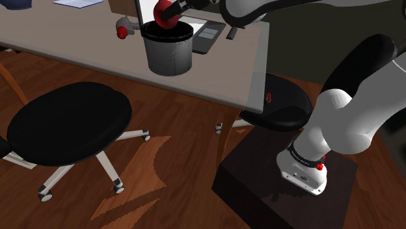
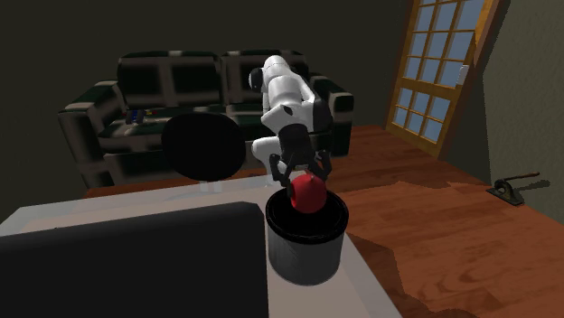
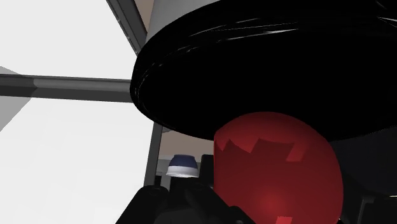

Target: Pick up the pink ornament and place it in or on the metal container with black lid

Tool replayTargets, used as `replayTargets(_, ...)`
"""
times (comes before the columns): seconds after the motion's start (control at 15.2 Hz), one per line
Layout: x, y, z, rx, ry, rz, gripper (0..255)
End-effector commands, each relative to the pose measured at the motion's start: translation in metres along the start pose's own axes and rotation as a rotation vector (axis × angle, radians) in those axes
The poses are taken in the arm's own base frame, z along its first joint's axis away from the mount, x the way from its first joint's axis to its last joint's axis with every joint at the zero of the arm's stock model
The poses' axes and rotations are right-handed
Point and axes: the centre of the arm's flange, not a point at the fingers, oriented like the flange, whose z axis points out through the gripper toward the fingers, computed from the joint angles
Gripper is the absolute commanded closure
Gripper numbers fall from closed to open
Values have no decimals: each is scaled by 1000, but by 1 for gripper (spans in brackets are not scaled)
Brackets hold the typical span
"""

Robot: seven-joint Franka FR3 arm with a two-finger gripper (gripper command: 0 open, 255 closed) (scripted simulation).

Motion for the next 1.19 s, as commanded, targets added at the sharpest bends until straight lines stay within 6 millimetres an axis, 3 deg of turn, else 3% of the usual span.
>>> replayTargets(0.0, -1, 0, 1, 0, -1, 0, 255)
replayTargets(0.13, -1, 0, 1, 0, -1, 0, 255)
replayTargets(0.2, -1, 0, 1, 0, -1, 0, 0)
replayTargets(0.53, -1, 0, 1, 0, -1, 0, 0)
replayTargets(0.79, -1, 0, -49, 0, -1, 0, 0)
replayTargets(1.12, -1, 0, -49, 0, -1, 0, 0)
